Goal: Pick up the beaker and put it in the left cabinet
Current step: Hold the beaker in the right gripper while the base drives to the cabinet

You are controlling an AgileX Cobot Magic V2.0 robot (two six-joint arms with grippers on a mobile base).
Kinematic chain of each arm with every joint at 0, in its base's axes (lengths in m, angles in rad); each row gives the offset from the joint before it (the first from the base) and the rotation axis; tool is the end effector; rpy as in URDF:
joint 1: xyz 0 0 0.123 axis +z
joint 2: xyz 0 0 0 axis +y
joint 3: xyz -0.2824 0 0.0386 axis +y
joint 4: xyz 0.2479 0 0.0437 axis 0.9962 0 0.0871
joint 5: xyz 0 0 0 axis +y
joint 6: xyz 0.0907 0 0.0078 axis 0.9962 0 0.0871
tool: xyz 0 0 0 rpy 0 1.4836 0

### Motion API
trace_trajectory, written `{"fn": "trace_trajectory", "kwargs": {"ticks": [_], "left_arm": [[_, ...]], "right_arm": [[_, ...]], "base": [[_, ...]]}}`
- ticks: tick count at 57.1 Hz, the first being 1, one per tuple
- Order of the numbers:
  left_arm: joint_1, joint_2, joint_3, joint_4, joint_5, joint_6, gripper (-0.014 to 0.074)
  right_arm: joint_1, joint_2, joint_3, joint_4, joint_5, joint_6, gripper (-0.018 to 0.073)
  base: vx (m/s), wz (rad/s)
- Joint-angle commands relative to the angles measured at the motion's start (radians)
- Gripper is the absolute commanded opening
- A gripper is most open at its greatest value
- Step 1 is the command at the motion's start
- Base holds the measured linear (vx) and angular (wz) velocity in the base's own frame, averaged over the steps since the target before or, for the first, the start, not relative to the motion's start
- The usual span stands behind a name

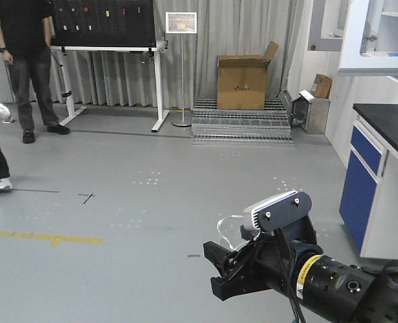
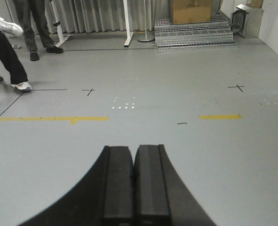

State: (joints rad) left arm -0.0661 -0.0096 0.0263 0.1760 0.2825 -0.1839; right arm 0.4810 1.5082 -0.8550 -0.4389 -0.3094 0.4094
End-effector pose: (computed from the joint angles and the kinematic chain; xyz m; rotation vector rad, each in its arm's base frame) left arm 0.0550 0.0008 0.1796 0.0104 1.7784 -0.0149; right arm 0.2879 0.1635 0.2659 -0.5450 1.7955 0.4455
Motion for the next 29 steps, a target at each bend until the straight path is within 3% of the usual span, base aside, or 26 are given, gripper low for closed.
{"fn": "trace_trajectory", "kwargs": {"ticks": [1, 29], "left_arm": [[-0.007, -0.019, -0.009, -0.002, -0.084, -0.003, 0.0004], [-0.007, -0.018, -0.009, -0.002, -0.084, -0.003, 0.0004]], "right_arm": [[-0.004, -0.039, -0.029, 0.006, -0.077, 0.0, 0.0194], [-0.005, -0.039, -0.029, 0.008, -0.077, 0.0, 0.0194]], "base": [[0.83, -0.04], [0.87, -0.04]]}}
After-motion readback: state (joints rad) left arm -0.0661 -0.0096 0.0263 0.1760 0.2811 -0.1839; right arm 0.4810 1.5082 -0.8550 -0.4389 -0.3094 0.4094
